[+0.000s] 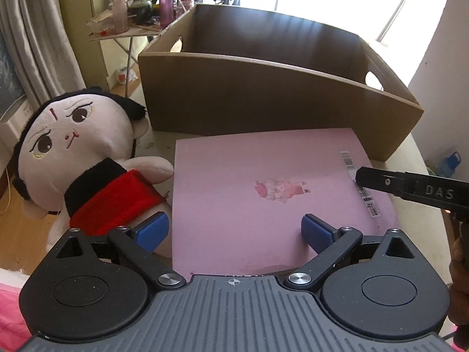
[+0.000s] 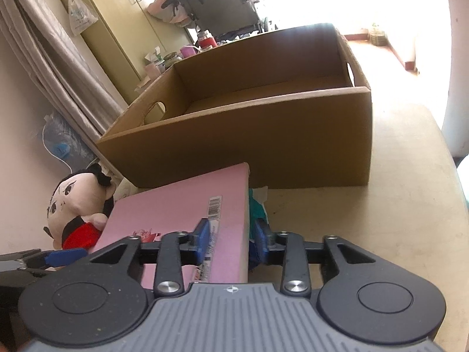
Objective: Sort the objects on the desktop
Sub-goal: 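Close the right gripper on the pink board's edge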
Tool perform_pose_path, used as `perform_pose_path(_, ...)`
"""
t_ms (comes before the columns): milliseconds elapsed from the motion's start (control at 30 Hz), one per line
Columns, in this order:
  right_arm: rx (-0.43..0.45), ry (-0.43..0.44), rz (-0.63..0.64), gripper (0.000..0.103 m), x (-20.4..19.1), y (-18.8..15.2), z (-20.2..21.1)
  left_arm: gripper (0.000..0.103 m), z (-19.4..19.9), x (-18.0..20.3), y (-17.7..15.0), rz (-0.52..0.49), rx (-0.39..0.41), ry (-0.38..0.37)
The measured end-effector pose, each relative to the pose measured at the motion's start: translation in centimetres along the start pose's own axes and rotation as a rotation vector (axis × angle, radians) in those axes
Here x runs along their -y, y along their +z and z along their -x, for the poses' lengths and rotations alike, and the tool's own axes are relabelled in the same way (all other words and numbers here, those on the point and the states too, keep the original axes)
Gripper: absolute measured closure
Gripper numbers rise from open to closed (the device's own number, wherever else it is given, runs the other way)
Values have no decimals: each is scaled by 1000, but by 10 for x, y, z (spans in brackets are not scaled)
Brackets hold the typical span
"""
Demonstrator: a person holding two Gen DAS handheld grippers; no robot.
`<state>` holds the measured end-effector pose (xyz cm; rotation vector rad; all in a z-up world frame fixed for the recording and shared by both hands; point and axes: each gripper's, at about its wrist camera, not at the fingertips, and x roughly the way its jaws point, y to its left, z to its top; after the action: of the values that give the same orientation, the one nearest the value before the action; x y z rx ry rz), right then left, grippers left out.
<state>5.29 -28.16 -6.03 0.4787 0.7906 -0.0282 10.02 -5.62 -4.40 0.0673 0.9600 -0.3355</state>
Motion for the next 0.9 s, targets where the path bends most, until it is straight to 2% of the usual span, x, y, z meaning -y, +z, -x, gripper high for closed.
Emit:
perform_pose_path(33,-13,0,-19,50,3,0,0,5,-1,0,1,2,-2,-4)
perform_pose_path(133,-41,23,-80,50,13,-1,-2,5,-2,0,0,5,-10,-13)
perform_pose_path(267,-72,49,-90,50,12,0,-5,5,-5,-2,-1,14,-16,-17)
perform_pose_path(400,-101,70,-93,55,8,-1,-4,5,-5,-3,-2,30,-38,-27)
perform_pose_path(533,-84,52,-54,58,0,-2,1,5,-1,0,-3,33,-38,-32)
perform_pose_path(700,-68,23,-22,63,-6,0,7,4,4,7,-6,1,-19,-3)
perform_pose_path(900,-45,-6,26,64,-16,0,17,4,12,11,-6,-5,12,6)
